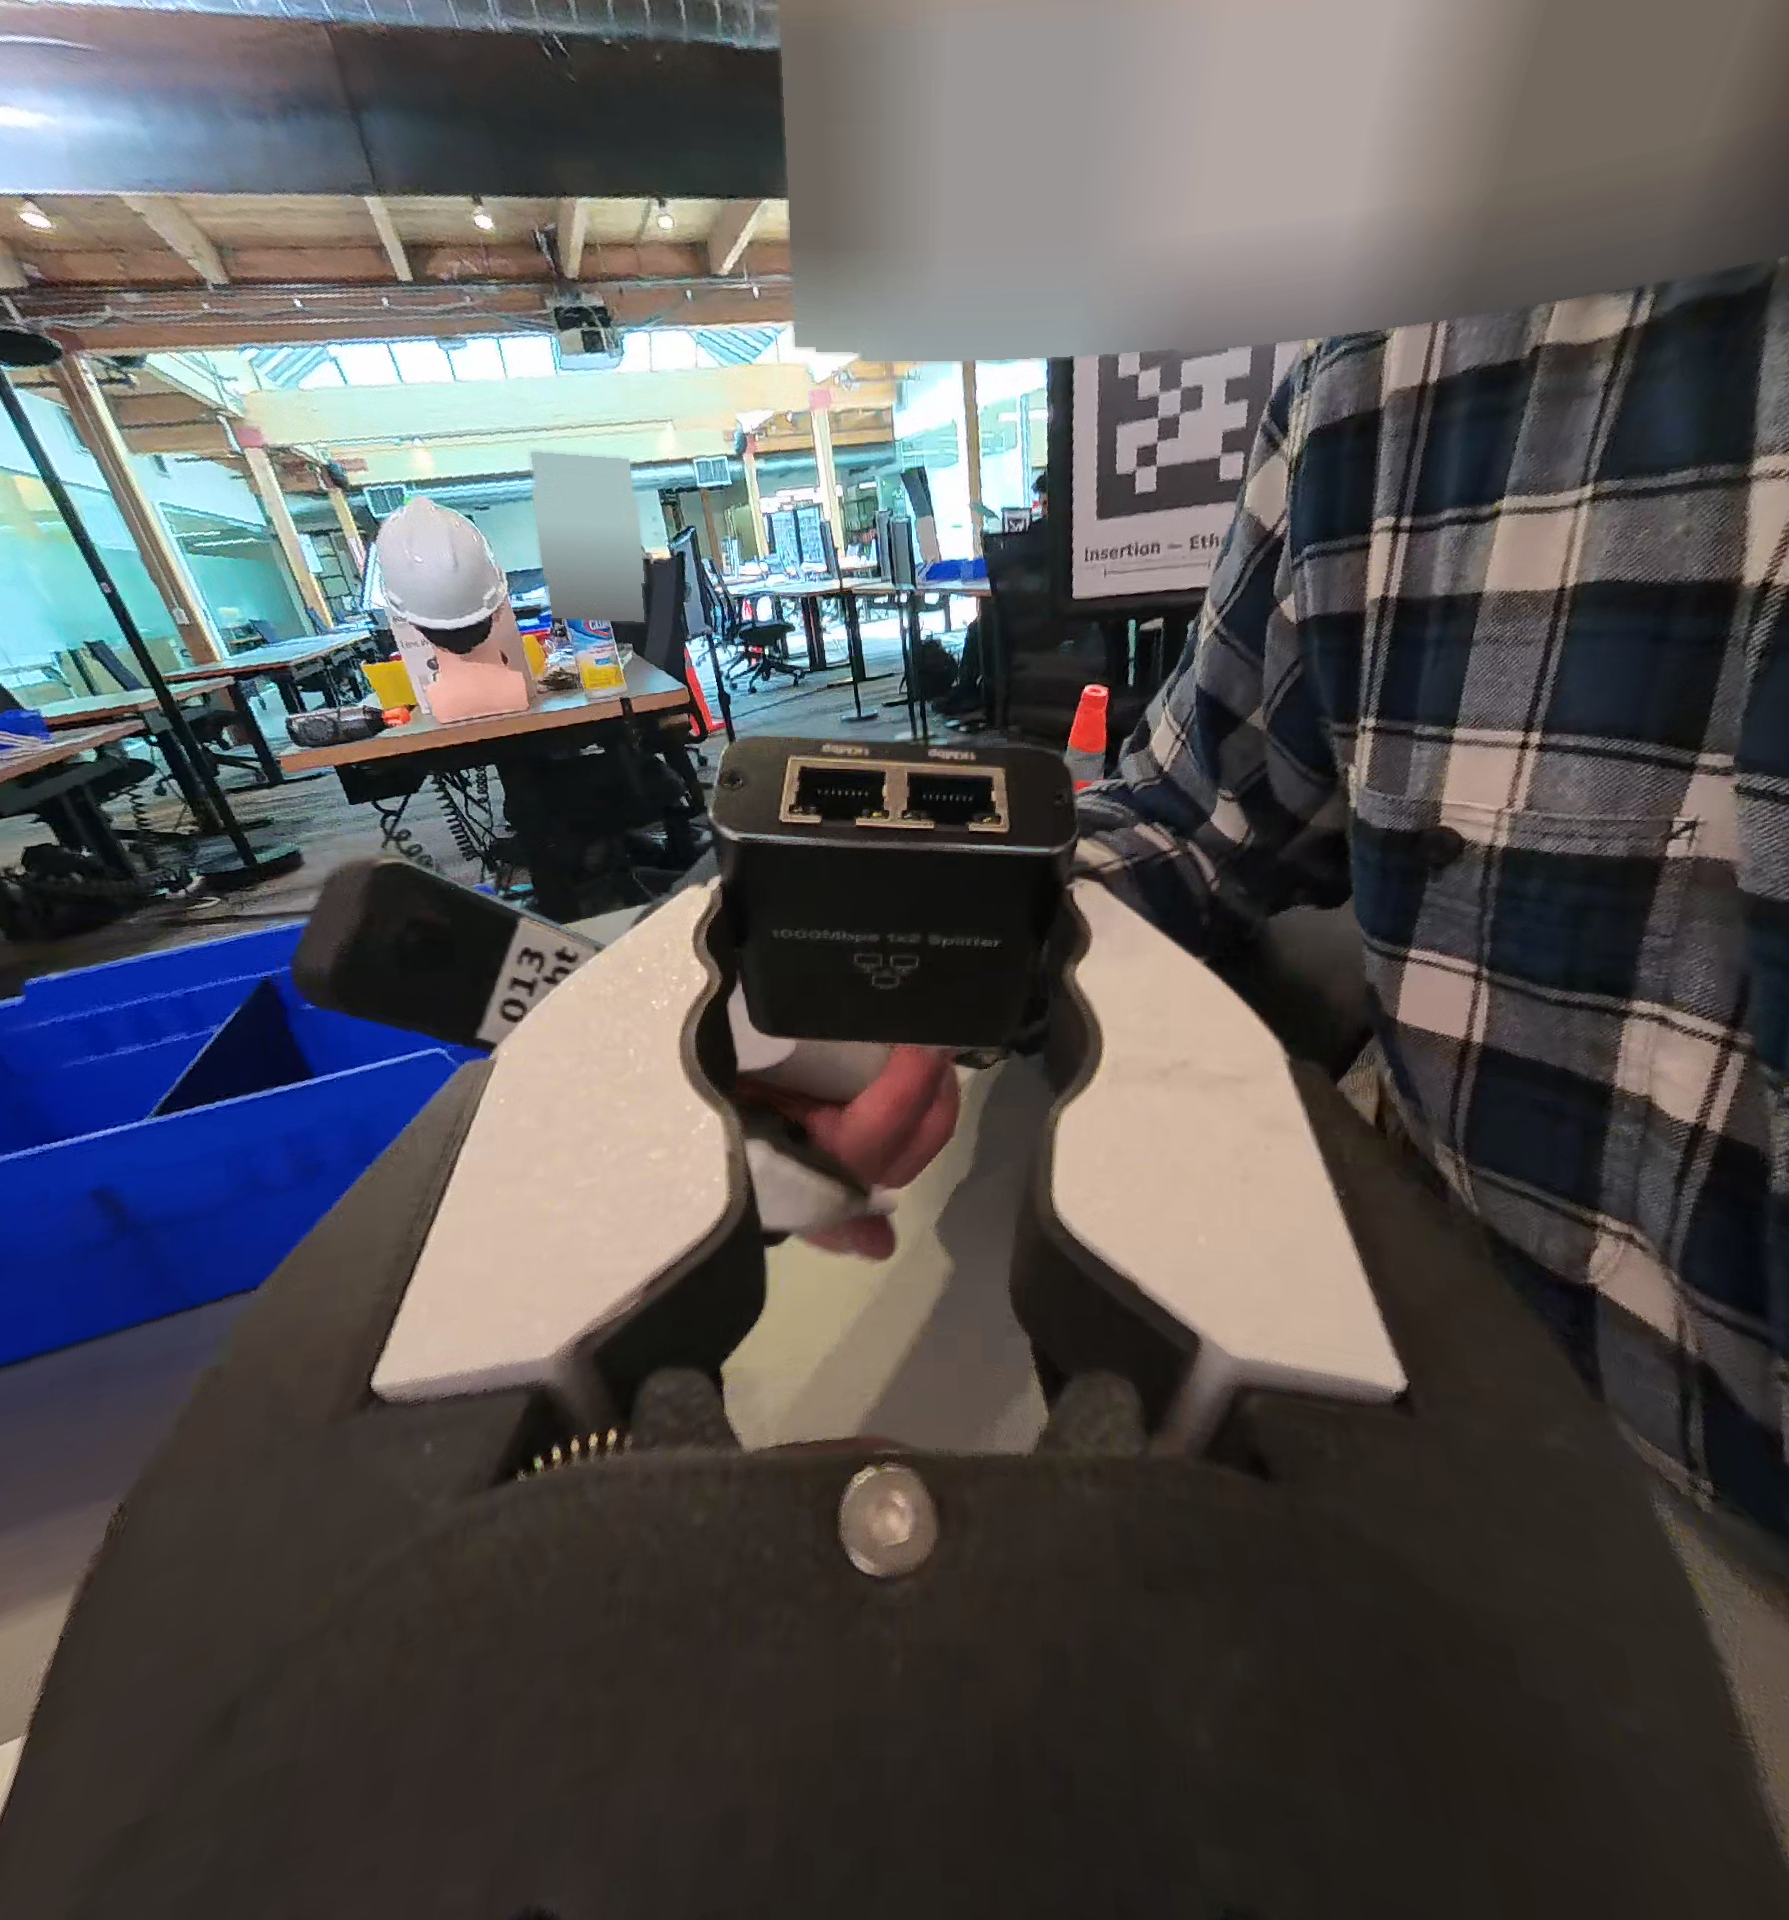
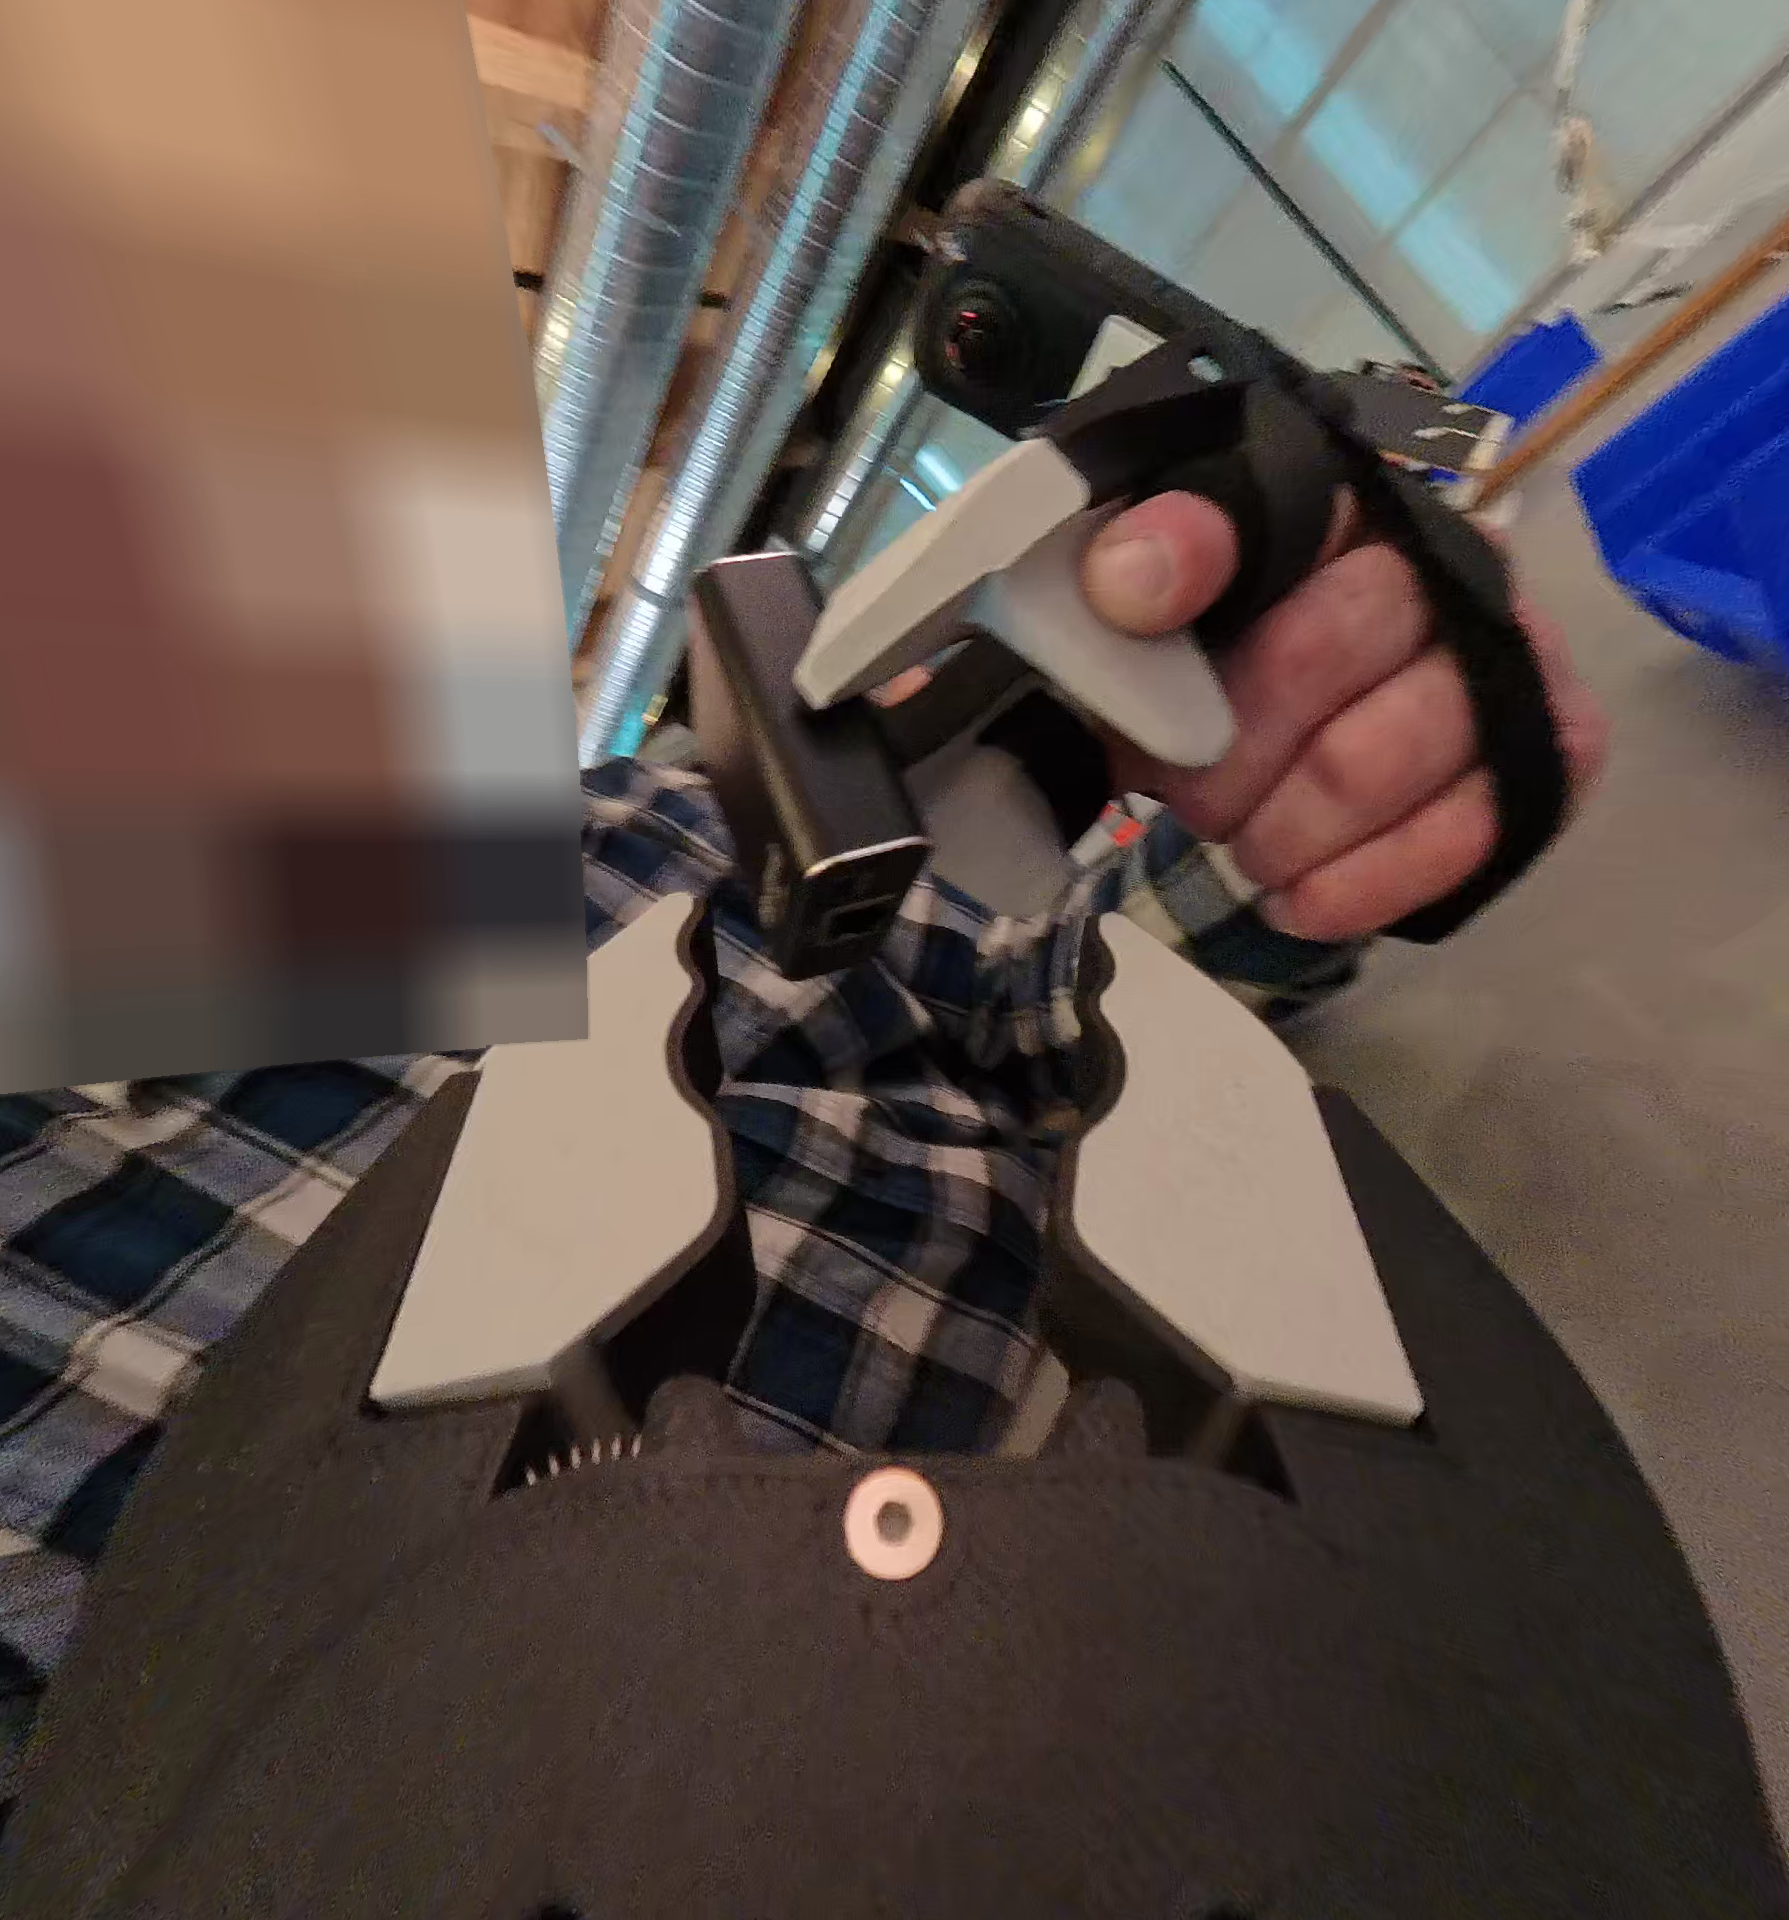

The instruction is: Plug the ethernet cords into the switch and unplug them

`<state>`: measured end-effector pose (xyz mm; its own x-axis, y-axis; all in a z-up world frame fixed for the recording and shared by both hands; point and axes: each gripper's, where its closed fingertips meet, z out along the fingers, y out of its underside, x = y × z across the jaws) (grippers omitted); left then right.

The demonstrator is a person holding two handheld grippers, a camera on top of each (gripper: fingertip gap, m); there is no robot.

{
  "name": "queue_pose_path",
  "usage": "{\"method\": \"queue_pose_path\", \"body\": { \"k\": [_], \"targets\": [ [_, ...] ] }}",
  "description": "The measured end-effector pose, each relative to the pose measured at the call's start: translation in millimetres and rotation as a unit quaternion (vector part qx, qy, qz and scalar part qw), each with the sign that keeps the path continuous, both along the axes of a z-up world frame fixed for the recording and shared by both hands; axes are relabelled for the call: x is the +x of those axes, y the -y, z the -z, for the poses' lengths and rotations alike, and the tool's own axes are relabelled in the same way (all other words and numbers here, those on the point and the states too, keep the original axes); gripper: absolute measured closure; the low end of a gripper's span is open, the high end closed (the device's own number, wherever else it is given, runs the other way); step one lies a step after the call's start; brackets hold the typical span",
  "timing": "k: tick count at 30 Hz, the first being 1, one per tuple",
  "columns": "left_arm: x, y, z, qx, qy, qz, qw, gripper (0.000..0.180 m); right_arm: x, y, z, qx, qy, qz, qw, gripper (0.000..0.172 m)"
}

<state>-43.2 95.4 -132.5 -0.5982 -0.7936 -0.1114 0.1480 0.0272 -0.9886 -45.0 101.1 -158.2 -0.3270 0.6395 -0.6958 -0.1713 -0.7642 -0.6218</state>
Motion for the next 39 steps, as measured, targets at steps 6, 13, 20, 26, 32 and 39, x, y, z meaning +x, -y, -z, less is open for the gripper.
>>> {"method": "queue_pose_path", "body": {
  "k": [6,13,20,26,32,39],
  "targets": [
    [8,11,12,0.049,-0.026,0.018,0.998,0.123,-14,13,-21,0.008,-0.063,-0.022,0.998,0.129],
    [4,-14,7,-0.003,-0.019,-0.049,0.999,0.118,0,1,-36,0.105,-0.025,0.088,0.99,0.145],
    [6,-24,0,-0.032,-0.051,-0.112,0.992,0.122,23,-18,-29,0.351,0.282,0.235,0.862,0.145],
    [21,-13,7,-0.016,-0.059,-0.108,0.992,0.157,15,-15,-27,0.389,0.329,0.239,0.827,0.146],
    [17,-14,5,0.01,-0.021,-0.124,0.992,0.157,11,-9,-32,0.361,0.305,0.228,0.851,0.13],
    [2,-5,-13,0.166,-0.011,-0.106,0.98,0.157,31,2,-52,0.169,0.178,0.136,0.96,0.09]
  ]
}}
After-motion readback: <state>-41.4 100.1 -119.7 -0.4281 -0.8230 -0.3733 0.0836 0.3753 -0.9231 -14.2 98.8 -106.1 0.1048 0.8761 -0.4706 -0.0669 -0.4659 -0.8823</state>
